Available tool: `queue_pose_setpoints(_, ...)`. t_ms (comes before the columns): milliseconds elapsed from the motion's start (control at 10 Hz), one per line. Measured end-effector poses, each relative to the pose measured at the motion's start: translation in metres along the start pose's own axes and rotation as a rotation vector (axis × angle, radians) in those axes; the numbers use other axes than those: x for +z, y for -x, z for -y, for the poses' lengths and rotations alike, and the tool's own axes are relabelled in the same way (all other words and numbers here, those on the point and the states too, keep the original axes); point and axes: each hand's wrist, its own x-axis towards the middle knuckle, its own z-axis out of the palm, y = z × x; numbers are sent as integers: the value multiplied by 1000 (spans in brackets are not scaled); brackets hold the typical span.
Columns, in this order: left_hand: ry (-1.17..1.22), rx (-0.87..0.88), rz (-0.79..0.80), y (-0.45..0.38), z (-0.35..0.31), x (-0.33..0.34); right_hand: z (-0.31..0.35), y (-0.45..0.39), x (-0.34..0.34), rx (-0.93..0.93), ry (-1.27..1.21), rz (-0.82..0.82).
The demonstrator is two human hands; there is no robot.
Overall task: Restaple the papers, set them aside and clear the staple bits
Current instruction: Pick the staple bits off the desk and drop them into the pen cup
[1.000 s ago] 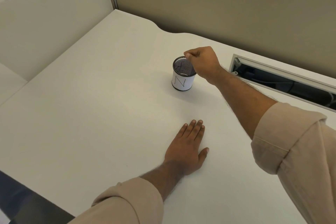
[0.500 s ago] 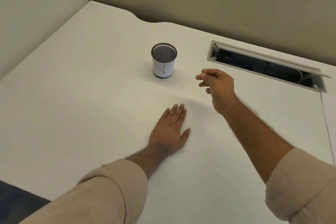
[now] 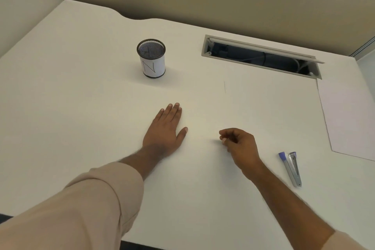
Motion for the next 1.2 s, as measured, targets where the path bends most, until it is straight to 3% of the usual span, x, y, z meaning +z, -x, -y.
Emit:
queue_pose_setpoints(200, 11, -2, 11, 0, 1, 0, 5, -29, 4, -119, 177, -19)
queue_pose_setpoints(400, 17, -7, 6, -1, 2, 0, 15, -60, 35, -333, 605, 88)
queue_pose_setpoints(600, 4, -7, 15, -1, 2, 1, 30, -81, 55, -373, 836, 136)
queue_pose_setpoints(700, 4, -8, 12, -1, 2, 0, 32, -82, 55, -357, 868, 162)
queue_pose_setpoints(1000, 1, -4, 17, -2, 2, 2, 0, -32, 14, -534, 998, 225)
queue_pose_setpoints(1200, 7, -1, 21, -1, 2, 2, -29, 24, -11, -556, 923, 257)
